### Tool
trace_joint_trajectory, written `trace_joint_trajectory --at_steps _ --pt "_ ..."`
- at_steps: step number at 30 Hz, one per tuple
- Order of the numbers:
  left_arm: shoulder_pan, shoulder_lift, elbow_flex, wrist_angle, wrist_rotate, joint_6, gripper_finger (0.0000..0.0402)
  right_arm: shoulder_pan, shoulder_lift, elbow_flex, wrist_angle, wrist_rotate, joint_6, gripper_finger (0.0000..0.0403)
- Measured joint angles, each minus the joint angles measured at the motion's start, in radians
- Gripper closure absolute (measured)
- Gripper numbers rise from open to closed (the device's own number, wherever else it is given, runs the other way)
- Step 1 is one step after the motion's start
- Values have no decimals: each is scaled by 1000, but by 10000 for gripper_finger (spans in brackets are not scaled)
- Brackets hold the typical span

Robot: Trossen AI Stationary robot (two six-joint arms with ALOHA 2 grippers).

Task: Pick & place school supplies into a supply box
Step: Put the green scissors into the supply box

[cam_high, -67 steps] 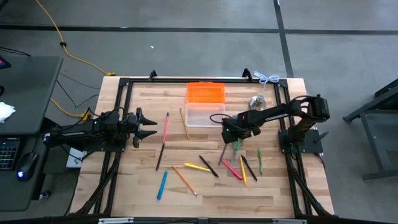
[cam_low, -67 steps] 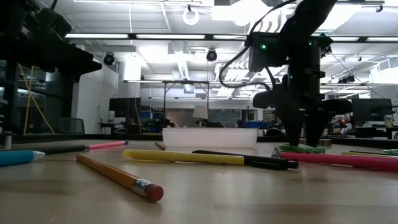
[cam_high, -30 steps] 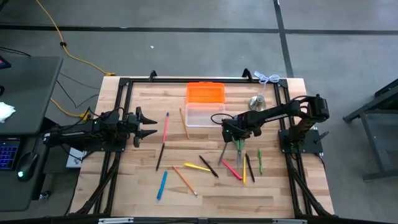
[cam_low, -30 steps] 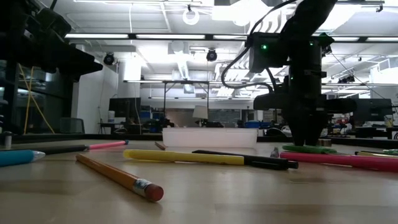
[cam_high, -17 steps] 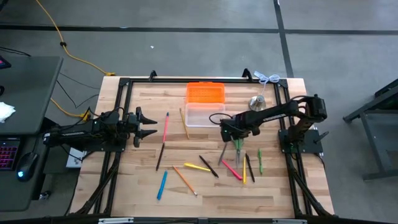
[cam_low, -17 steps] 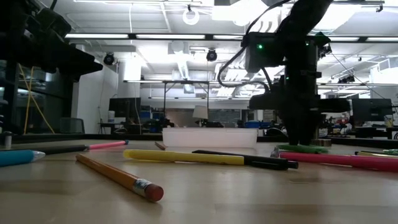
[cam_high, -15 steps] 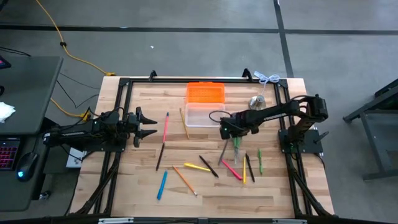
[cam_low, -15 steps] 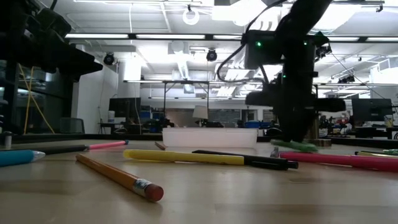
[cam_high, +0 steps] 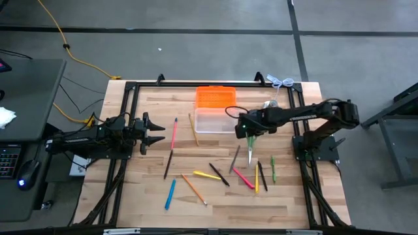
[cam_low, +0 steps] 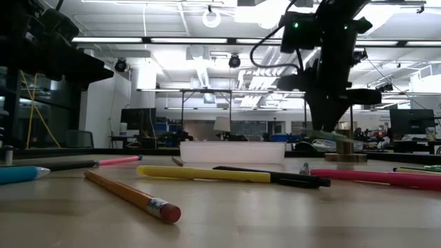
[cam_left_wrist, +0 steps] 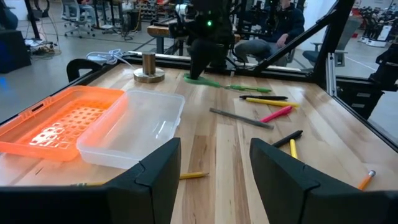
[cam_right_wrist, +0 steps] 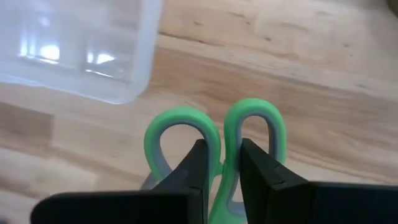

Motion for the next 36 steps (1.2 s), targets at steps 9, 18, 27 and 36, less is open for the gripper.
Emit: trace_joint_trajectory --at_steps 9,18,27,36 --pt "0 0 0 0 1 0 179 -36 -181 1 25 5 -110 362" --pt "0 0 0 0 2 0 179 -54 -344 1 157 -4 -284 360" --pt "0 0 0 0 2 -1 179 -54 -416 2 403 -83 -428 359" --pt "0 0 0 0 2 -1 179 -54 -419 2 704 -273 -548 360"
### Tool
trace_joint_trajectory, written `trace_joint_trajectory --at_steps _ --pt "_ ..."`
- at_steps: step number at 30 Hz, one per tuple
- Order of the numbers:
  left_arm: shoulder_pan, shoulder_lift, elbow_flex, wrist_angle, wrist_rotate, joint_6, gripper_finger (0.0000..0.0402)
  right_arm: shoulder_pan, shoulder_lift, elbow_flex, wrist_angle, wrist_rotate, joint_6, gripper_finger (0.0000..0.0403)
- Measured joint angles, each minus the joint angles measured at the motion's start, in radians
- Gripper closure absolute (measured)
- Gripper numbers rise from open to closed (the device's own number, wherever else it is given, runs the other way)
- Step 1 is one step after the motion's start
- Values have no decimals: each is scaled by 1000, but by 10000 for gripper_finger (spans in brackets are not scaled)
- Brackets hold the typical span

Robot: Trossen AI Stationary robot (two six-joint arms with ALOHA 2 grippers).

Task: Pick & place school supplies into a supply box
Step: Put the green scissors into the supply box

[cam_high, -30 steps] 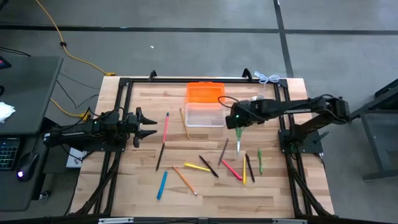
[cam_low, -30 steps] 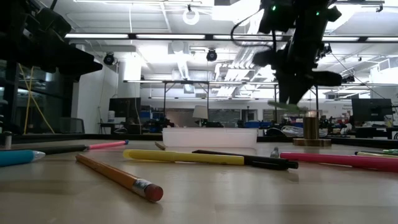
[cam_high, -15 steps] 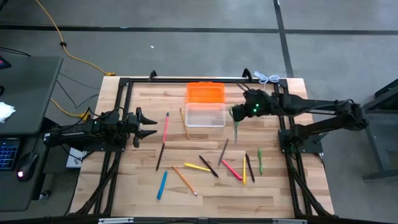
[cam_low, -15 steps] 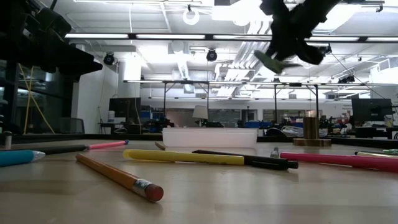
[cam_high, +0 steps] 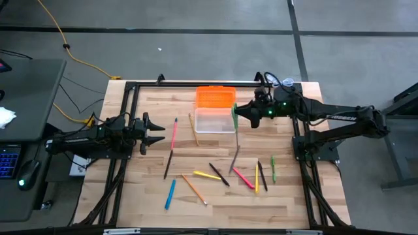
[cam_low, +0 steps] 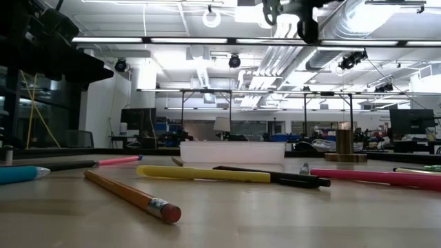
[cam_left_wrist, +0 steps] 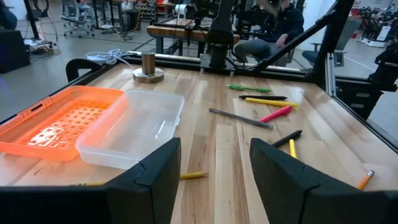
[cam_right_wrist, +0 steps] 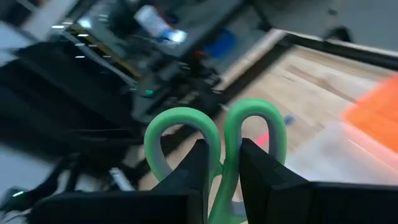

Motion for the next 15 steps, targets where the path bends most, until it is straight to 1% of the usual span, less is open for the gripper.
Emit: trace_joint_trajectory --at_steps 9,15 --pt "0 0 0 0 0 0 179 1 0 0 187 -153 -44 362" --pt "0 0 0 0 0 0 179 1 0 0 302 -288 -84 362"
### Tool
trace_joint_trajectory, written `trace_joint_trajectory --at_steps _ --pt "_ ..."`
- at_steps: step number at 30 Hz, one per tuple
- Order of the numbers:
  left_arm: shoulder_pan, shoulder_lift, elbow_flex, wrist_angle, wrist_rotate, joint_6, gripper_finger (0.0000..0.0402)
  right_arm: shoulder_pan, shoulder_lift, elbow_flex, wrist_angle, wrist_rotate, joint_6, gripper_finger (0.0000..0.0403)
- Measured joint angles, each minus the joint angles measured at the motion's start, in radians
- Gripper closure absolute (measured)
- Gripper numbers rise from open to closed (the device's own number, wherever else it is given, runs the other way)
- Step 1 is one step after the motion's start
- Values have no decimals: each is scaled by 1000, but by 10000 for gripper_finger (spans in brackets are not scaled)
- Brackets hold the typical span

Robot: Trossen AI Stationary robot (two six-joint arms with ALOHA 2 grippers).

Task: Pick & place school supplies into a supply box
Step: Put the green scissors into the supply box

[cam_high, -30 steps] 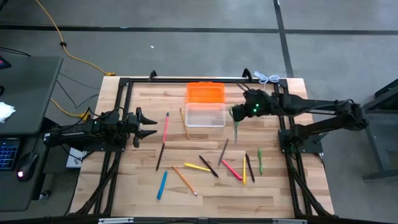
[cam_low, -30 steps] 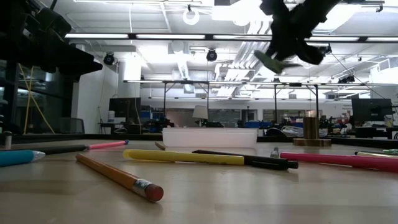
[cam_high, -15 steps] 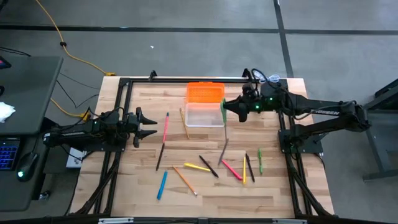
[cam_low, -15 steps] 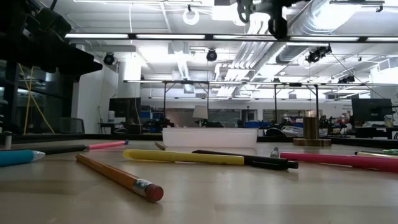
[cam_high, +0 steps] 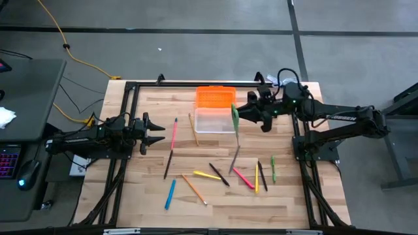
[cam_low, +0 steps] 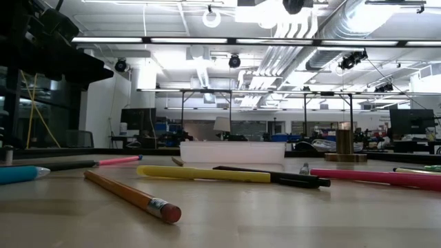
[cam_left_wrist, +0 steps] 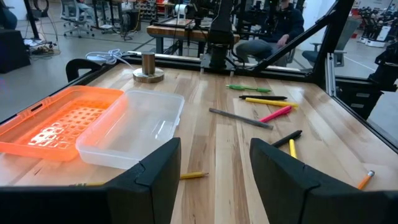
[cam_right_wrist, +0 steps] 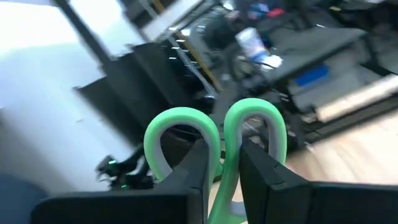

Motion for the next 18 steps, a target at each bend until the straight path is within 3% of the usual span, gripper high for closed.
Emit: trace_joint_trajectory --at_steps 7,18 --pt "0 0 0 0 0 0 179 0 0 0 138 -155 -30 360" --pt "0 0 0 -1 0 0 179 0 0 0 193 -285 -51 359"
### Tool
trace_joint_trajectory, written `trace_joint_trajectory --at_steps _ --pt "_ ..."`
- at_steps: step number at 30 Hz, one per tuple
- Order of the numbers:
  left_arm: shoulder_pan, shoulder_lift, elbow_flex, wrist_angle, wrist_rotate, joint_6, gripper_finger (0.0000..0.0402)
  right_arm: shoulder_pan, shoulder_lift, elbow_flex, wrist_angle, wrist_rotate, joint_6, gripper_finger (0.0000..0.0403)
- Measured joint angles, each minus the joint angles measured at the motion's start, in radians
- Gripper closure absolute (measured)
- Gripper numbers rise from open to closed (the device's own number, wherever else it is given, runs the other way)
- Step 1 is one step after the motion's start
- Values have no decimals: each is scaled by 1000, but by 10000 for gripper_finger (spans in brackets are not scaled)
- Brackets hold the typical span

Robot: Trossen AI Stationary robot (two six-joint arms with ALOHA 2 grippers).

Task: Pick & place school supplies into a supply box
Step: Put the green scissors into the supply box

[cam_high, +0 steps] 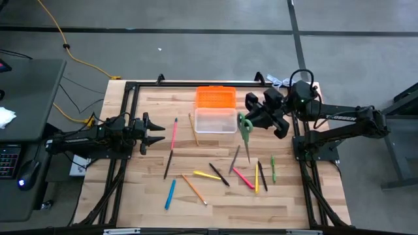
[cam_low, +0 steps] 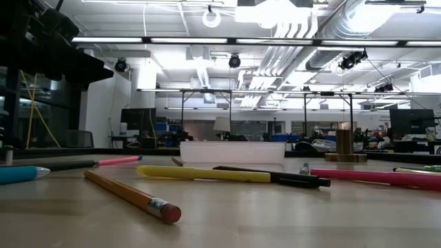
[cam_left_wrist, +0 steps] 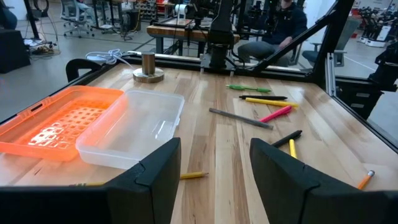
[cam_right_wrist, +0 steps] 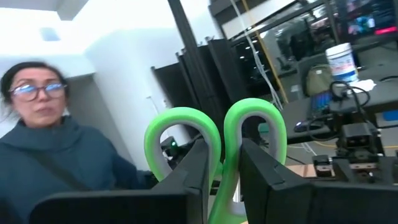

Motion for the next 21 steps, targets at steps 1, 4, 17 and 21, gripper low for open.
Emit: trace_joint_trajectory --at_steps 1,4,17,21 --pt "0 0 0 0 0 0 179 0 0 0 0 -9 -3 359" --pt "0 0 0 0 0 0 179 0 0 0 9 -20 -5 360" --pt "0 0 0 0 0 0 179 0 0 0 23 -20 -11 361" --pt "0 0 0 0 0 0 179 0 1 0 21 3 -13 357"
